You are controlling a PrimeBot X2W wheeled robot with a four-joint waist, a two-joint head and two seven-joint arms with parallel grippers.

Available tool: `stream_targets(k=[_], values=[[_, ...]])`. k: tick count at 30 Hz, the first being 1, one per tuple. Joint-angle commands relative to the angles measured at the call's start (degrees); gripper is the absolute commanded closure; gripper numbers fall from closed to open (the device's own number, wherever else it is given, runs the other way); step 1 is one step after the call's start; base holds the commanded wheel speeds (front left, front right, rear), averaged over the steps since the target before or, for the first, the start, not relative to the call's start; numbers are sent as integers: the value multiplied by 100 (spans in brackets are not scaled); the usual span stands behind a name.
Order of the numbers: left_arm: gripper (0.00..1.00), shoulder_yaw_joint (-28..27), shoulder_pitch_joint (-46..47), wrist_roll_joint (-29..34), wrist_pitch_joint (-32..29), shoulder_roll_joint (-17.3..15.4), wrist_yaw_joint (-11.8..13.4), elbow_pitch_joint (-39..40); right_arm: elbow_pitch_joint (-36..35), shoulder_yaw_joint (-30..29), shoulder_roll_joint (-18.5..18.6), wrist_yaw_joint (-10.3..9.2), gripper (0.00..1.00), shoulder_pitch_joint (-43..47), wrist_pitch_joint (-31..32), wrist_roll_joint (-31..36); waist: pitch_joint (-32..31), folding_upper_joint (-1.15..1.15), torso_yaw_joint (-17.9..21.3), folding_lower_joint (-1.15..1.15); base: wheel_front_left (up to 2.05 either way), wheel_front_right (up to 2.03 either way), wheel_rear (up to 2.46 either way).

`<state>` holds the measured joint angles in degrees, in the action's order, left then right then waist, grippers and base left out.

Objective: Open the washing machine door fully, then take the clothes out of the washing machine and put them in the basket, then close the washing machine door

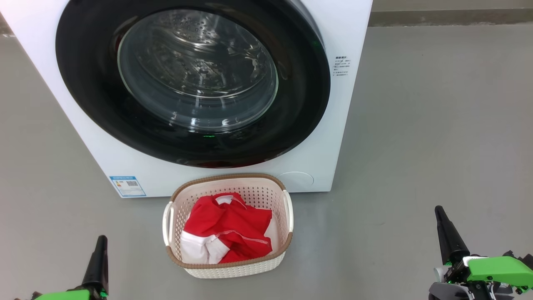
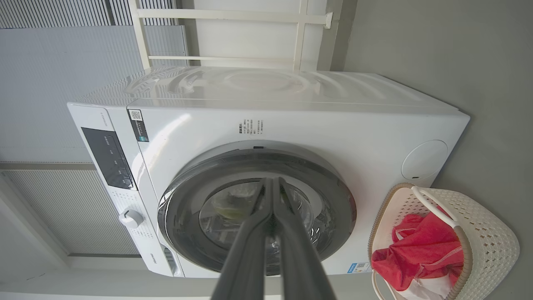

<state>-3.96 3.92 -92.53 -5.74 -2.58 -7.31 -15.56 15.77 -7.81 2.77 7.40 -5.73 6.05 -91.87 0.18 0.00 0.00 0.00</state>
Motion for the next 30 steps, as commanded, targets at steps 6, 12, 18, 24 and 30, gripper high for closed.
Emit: stream_targets(k=[6, 12, 18, 24, 30], values=[[100, -210, 223, -1, -38, -66, -18, 152, -175, 128, 14, 9, 100, -46, 44, -28, 0, 0, 0, 0, 0, 0, 0], [100, -214, 223, 2, -41, -64, -18, 152, -175, 127, 14, 9, 100, -46, 45, -28, 0, 0, 0, 0, 0, 0, 0], [100, -218, 223, 5, -44, -61, -18, 152, -175, 127, 14, 9, 100, -46, 45, -28, 0, 0, 0, 0, 0, 0, 0], [100, -222, 223, 8, -47, -58, -18, 152, -175, 126, 13, 9, 100, -46, 45, -27, 0, 0, 0, 0, 0, 0, 0], [100, -225, 224, 11, -50, -56, -18, 152, -175, 126, 13, 9, 100, -46, 46, -27, 0, 0, 0, 0, 0, 0, 0]])
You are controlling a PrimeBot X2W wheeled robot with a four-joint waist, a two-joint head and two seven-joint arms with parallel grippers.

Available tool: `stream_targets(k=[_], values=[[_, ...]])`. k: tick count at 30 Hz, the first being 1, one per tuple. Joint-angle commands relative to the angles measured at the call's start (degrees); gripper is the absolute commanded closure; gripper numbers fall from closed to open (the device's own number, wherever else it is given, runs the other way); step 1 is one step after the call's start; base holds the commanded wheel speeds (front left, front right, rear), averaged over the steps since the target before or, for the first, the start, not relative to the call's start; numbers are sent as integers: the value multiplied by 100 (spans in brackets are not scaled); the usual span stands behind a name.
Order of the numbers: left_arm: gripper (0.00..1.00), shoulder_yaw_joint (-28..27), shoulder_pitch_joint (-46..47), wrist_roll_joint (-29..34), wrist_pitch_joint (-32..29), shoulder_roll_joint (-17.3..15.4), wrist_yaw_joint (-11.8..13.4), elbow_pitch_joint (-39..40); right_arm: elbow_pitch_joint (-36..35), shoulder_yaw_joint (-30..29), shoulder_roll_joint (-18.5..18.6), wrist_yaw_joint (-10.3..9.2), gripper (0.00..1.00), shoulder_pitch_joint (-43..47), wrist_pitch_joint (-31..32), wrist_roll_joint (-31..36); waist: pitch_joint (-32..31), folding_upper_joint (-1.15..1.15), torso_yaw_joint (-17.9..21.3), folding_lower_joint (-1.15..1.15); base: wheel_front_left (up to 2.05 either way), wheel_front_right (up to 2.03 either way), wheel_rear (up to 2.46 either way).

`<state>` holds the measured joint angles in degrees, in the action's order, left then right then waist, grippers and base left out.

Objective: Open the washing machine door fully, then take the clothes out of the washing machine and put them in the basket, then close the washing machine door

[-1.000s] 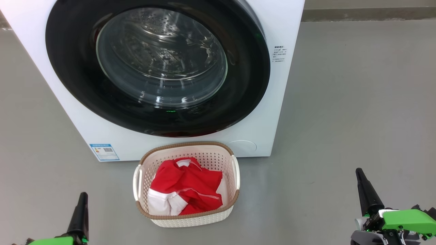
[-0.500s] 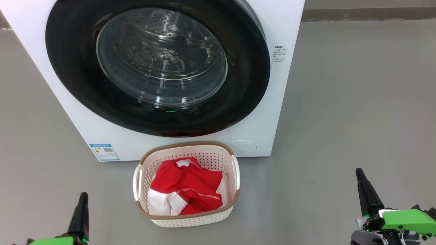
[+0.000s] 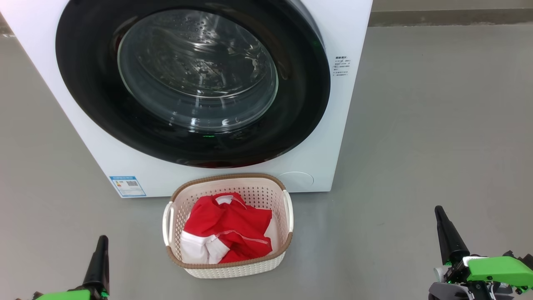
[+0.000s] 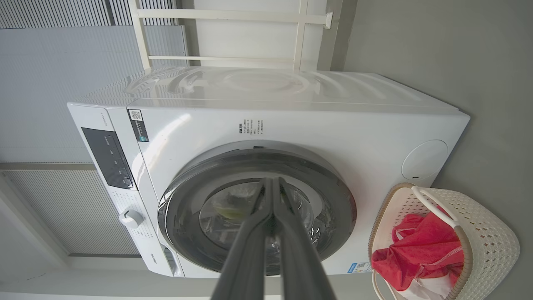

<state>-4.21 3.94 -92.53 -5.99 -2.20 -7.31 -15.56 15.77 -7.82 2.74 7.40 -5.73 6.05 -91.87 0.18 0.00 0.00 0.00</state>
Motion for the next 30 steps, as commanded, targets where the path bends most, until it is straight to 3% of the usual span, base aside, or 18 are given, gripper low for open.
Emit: stream_targets(k=[1, 30], values=[[100, -200, 223, 12, -25, -93, -18, 152, -175, 127, 16, 9, 100, -46, 46, -27, 0, 0, 0, 0, 0, 0, 0], [100, -214, 224, 23, -36, -84, -18, 152, -175, 125, 15, 9, 100, -46, 47, -25, 0, 0, 0, 0, 0, 0, 0]])
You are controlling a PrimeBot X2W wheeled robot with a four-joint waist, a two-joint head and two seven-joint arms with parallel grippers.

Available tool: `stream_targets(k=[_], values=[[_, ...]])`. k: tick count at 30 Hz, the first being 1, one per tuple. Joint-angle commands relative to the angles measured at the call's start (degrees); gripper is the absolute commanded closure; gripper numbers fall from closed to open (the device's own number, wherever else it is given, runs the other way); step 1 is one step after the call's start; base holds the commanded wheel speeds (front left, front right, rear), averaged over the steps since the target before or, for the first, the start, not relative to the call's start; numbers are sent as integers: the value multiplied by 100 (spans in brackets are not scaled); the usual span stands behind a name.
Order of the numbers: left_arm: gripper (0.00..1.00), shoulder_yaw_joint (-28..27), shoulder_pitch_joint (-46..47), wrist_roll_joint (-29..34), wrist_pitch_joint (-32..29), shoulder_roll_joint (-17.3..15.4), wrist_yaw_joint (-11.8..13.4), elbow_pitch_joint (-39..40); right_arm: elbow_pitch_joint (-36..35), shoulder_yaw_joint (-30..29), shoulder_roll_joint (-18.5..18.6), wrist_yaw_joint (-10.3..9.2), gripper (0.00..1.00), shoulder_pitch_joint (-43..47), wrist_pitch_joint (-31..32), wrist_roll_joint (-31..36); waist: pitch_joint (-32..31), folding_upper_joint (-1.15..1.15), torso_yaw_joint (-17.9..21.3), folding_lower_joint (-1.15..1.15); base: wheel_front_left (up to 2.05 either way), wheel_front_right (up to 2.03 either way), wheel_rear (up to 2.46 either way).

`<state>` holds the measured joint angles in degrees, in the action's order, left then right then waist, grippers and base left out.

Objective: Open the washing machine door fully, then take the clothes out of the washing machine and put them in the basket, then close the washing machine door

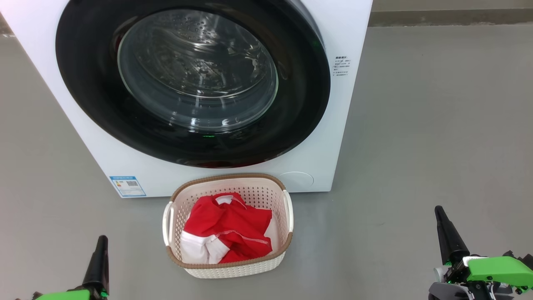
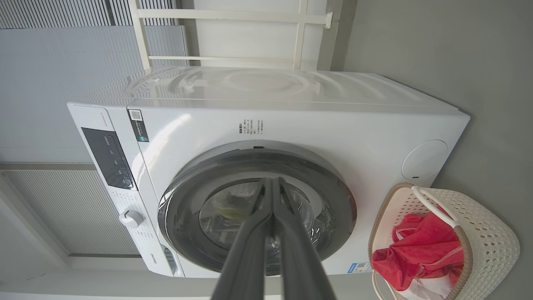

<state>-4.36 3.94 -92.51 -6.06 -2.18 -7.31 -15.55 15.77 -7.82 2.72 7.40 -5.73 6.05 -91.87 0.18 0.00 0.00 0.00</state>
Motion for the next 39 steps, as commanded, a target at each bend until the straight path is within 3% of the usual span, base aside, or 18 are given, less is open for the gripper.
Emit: stream_targets(k=[1, 39], values=[[100, -200, 223, 21, -29, -86, -18, 151, -175, 125, 17, 9, 100, -46, 47, -25, 0, 0, 0, 0, 0, 0, 0], [100, -210, 224, 30, -38, -78, -18, 151, -175, 124, 17, 9, 100, -46, 48, -24, 0, 0, 0, 0, 0, 0, 0]])
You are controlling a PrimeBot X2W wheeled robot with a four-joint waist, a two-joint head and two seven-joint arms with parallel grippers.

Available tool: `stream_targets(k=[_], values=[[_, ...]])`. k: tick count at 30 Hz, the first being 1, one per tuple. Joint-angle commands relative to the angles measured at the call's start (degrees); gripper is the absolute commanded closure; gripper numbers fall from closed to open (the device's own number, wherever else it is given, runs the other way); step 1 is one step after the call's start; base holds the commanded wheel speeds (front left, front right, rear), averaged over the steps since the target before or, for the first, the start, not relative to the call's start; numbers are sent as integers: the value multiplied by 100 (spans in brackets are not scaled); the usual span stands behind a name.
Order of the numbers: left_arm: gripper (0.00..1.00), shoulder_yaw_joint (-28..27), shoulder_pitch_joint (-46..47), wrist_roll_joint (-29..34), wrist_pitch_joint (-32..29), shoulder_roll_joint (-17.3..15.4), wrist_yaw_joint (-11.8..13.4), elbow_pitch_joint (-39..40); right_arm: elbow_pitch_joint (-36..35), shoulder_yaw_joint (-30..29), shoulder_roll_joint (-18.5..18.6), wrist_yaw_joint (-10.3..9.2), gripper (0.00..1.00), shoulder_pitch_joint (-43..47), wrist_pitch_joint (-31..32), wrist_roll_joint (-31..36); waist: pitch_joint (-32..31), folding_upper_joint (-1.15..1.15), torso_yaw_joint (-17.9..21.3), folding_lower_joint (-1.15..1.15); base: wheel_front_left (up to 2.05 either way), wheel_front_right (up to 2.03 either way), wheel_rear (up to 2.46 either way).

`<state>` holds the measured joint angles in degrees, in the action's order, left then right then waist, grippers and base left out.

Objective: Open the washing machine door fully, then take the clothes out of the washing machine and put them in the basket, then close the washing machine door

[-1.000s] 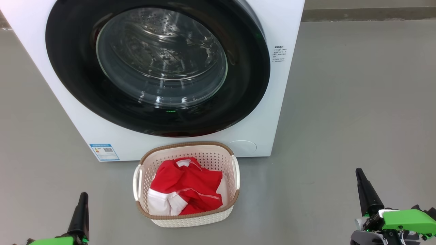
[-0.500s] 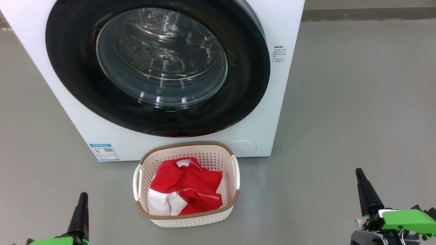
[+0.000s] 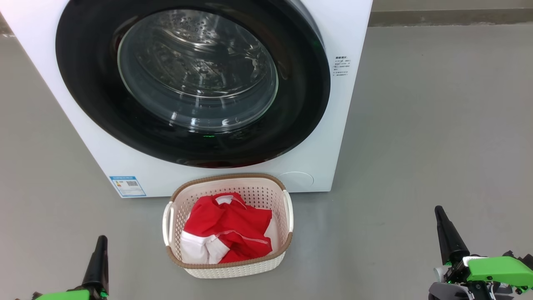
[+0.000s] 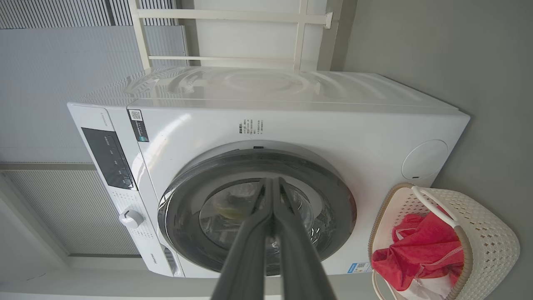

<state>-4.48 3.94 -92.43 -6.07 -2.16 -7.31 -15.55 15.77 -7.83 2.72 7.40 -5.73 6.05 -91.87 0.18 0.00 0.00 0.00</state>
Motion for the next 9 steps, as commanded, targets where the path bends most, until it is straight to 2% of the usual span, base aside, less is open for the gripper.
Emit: stream_targets(k=[1, 9], values=[[100, -198, 224, 22, -37, -81, -18, 151, -175, 125, 17, 9, 100, -46, 48, -24, 0, 0, 0, 0, 0, 0, 0], [100, -200, 224, 23, -38, -79, -18, 151, -175, 125, 17, 9, 100, -46, 48, -24, 0, 0, 0, 0, 0, 0, 0]])
